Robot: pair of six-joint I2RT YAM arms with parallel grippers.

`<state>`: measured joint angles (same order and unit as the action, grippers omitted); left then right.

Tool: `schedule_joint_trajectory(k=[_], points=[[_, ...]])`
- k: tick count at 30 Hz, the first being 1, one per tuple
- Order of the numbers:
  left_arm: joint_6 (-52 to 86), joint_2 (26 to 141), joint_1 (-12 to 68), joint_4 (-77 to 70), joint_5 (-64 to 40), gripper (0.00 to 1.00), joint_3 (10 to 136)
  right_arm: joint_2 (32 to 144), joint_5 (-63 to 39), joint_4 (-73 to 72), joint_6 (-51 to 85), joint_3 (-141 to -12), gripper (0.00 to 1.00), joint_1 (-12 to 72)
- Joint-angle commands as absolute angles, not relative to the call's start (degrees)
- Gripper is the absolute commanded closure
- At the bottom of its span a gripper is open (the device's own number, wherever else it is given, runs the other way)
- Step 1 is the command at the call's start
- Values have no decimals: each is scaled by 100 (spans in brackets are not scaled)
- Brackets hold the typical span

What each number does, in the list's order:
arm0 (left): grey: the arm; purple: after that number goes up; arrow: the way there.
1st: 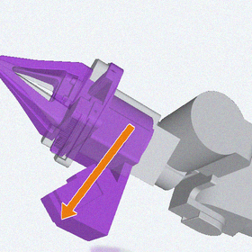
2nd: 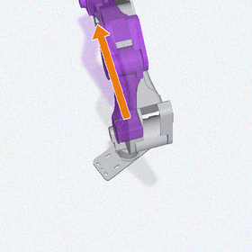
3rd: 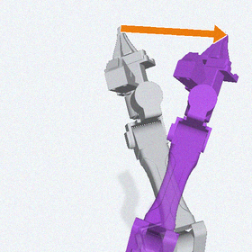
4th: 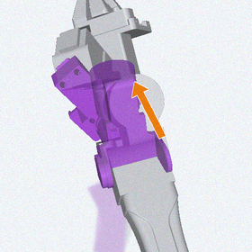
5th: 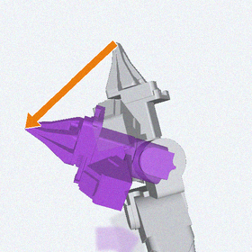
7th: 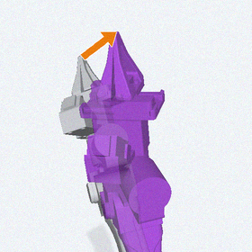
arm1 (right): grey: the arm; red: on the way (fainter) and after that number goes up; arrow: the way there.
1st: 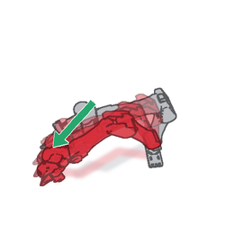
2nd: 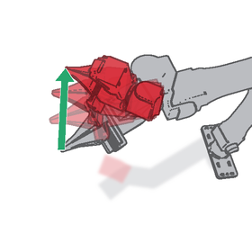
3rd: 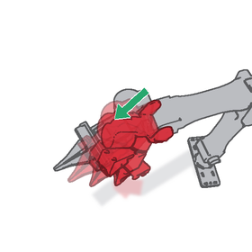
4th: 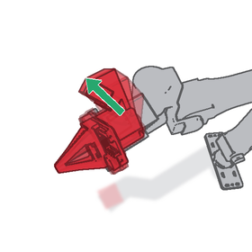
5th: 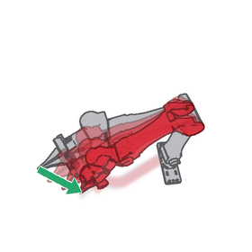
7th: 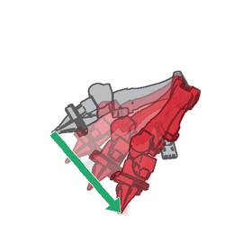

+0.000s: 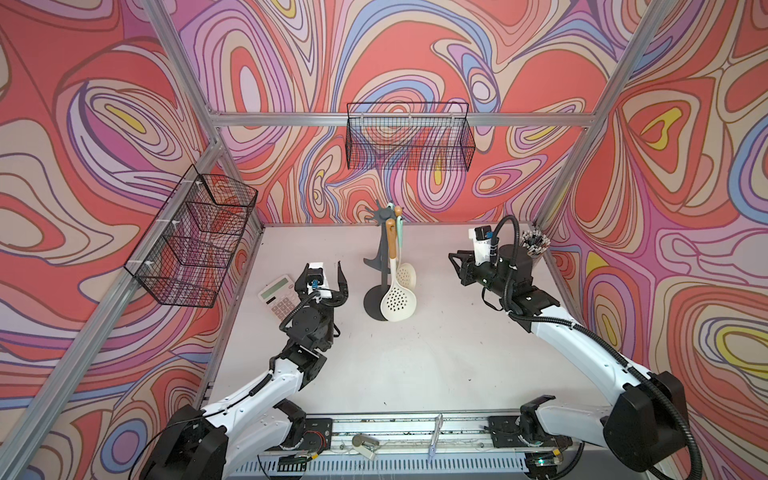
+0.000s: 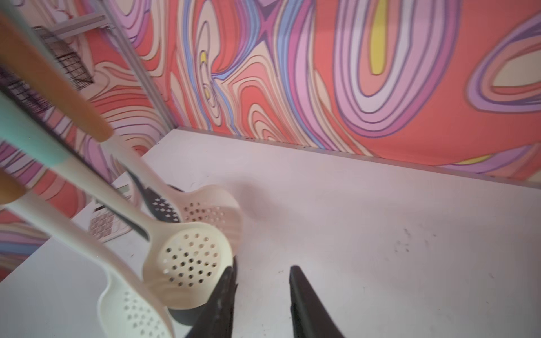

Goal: Hang the skimmer on the kitchen utensil rack
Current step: Reset both arms

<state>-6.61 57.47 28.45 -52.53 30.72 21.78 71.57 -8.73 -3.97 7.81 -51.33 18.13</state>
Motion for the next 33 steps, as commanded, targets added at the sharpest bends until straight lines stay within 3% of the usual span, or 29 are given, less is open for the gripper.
schedule_joint_trajectory(k=[1,9,19,29,33], points=[[-622,5841,2591,-4891,3048,16,2127,7341,322,-949,950,-5037,61,1749],[-99,6361,1405,-4486,2366,9,2068,8031,1738,-1995,968,-4540,43,1695],[110,6490,725,-4223,1603,7,1623,8511,1916,-2803,762,-3958,42,1512],[191,8813,223,-6201,1101,0,1592,8489,2062,-3363,389,-3580,41,1440],[271,8791,176,-5337,1055,0,1998,8518,2375,-3351,325,-3474,41,1268]])
